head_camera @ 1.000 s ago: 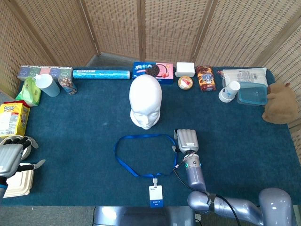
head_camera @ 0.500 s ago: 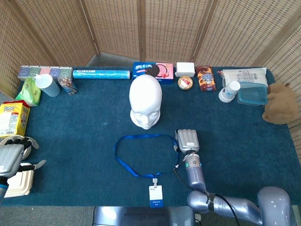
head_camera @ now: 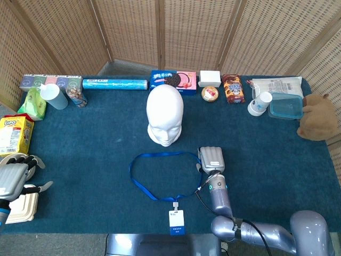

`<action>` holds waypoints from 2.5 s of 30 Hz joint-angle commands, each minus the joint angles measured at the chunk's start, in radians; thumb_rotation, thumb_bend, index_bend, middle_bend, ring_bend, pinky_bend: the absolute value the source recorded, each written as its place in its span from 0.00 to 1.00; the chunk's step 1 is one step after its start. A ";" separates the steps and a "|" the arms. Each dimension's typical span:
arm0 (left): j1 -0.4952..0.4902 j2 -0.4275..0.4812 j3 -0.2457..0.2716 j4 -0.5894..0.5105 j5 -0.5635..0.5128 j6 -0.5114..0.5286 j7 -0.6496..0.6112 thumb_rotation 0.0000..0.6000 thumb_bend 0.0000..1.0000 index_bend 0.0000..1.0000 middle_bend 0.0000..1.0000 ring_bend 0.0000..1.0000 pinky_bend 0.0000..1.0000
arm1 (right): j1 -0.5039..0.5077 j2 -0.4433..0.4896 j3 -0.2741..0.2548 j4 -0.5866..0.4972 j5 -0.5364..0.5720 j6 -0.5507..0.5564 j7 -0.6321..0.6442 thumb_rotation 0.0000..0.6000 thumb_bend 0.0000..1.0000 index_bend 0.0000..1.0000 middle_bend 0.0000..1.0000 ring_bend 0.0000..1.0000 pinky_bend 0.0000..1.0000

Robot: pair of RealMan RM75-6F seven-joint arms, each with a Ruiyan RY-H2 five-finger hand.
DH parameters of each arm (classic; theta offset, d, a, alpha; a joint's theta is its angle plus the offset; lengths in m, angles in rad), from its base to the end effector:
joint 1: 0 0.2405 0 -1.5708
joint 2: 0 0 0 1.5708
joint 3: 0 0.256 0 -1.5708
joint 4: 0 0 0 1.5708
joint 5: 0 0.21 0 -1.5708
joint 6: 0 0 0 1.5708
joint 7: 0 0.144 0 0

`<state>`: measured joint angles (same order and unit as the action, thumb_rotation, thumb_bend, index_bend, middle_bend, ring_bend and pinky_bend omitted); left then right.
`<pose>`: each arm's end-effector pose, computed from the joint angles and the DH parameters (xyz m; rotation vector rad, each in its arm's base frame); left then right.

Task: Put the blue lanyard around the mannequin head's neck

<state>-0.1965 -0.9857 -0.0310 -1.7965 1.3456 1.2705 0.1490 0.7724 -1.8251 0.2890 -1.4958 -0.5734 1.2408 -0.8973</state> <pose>-0.2946 0.2033 0.1598 -1.5024 -0.9976 -0.7039 -0.1323 -0.3263 -0.0665 1.5980 -1.0788 0.5895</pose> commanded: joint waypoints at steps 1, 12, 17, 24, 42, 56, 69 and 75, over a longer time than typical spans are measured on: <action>0.001 0.000 0.001 0.001 0.000 0.001 -0.001 0.68 0.17 0.42 0.34 0.29 0.19 | 0.005 -0.002 0.001 -0.001 0.005 0.001 -0.006 0.91 0.37 0.51 0.99 1.00 1.00; 0.005 0.002 0.006 0.008 0.003 0.003 -0.013 0.68 0.17 0.42 0.34 0.29 0.19 | 0.022 -0.012 0.002 -0.005 0.031 0.007 -0.029 0.91 0.39 0.52 0.99 1.00 1.00; 0.006 0.003 0.007 0.013 0.003 0.003 -0.018 0.67 0.17 0.42 0.34 0.29 0.19 | 0.028 -0.016 0.004 -0.002 0.040 0.010 -0.036 0.91 0.40 0.53 0.99 1.00 1.00; 0.008 0.004 0.009 0.016 0.004 0.004 -0.026 0.68 0.17 0.42 0.34 0.29 0.19 | 0.033 -0.018 0.001 0.007 0.051 0.009 -0.046 0.90 0.42 0.54 0.99 1.00 1.00; 0.002 0.011 0.009 0.017 0.006 -0.006 -0.030 0.67 0.20 0.42 0.34 0.29 0.19 | 0.043 -0.019 -0.009 0.009 0.073 0.016 -0.071 0.97 0.49 0.58 0.99 1.00 1.00; -0.100 -0.022 -0.039 -0.014 -0.040 -0.101 0.097 0.67 0.20 0.42 0.52 0.52 0.54 | 0.039 0.003 -0.011 -0.058 0.059 0.028 -0.056 0.99 0.50 0.59 0.99 1.00 1.00; -0.308 -0.192 -0.094 -0.045 -0.274 -0.254 0.425 0.67 0.19 0.45 1.00 1.00 0.92 | 0.031 0.016 -0.024 -0.091 0.053 0.026 -0.032 1.00 0.50 0.59 0.99 1.00 1.00; -0.381 -0.287 -0.119 -0.050 -0.417 -0.221 0.560 0.67 0.23 0.51 1.00 1.00 1.00 | 0.026 0.029 -0.030 -0.111 0.044 0.030 -0.023 1.00 0.50 0.59 0.99 1.00 1.00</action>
<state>-0.5440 -1.2328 -0.1346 -1.8431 0.9777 1.0327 0.6661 0.7990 -1.7968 0.2597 -1.6059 -0.5286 1.2707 -0.9206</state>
